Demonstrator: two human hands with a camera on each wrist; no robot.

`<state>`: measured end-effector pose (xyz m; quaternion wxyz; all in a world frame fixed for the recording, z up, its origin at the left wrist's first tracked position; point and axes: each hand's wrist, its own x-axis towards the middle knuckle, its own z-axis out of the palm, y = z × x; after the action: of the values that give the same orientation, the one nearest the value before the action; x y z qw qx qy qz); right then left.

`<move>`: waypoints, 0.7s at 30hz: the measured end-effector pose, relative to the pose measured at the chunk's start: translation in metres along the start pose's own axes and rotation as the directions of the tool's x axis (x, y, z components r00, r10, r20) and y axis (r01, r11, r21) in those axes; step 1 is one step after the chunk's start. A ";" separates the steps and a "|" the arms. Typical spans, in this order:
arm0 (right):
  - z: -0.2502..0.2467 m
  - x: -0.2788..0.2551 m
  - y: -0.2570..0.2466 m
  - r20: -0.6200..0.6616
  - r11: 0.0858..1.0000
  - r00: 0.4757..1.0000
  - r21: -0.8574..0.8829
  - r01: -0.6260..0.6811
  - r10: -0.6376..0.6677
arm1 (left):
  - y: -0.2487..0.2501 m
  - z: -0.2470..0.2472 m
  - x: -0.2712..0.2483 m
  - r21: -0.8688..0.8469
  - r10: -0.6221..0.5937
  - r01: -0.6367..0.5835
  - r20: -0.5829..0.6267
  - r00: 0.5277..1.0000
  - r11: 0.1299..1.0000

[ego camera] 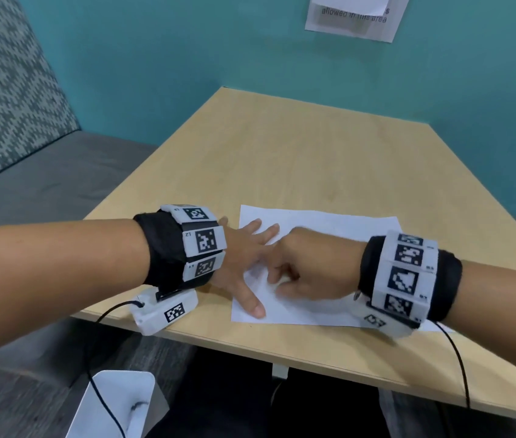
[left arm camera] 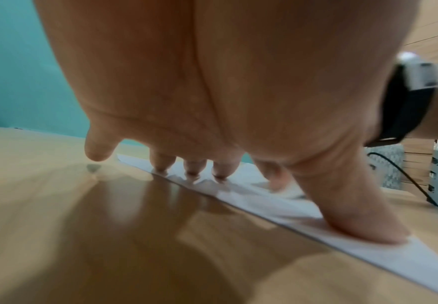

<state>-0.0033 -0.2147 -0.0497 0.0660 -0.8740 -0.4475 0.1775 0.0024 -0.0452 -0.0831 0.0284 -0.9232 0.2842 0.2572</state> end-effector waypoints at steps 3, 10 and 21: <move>0.000 0.000 -0.001 0.027 1.000 0.999 -0.007 0.030 -0.030 | 0.000 0.001 0.000 -0.008 0.003 -0.003 -0.004 1.000 1.000; 0.001 0.003 0.000 0.018 1.000 1.000 0.006 -0.018 0.018 | 0.000 0.002 0.001 -0.021 -0.009 0.009 0.002 1.000 1.000; 0.006 -0.006 -0.007 0.066 1.000 0.997 -0.010 0.030 -0.029 | 0.001 0.000 0.002 0.007 -0.017 0.017 0.009 1.000 1.000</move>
<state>-0.0142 -0.2156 -0.0515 0.0491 -0.8614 -0.4632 0.2028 0.0031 -0.0469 -0.0841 0.0353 -0.9243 0.2770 0.2600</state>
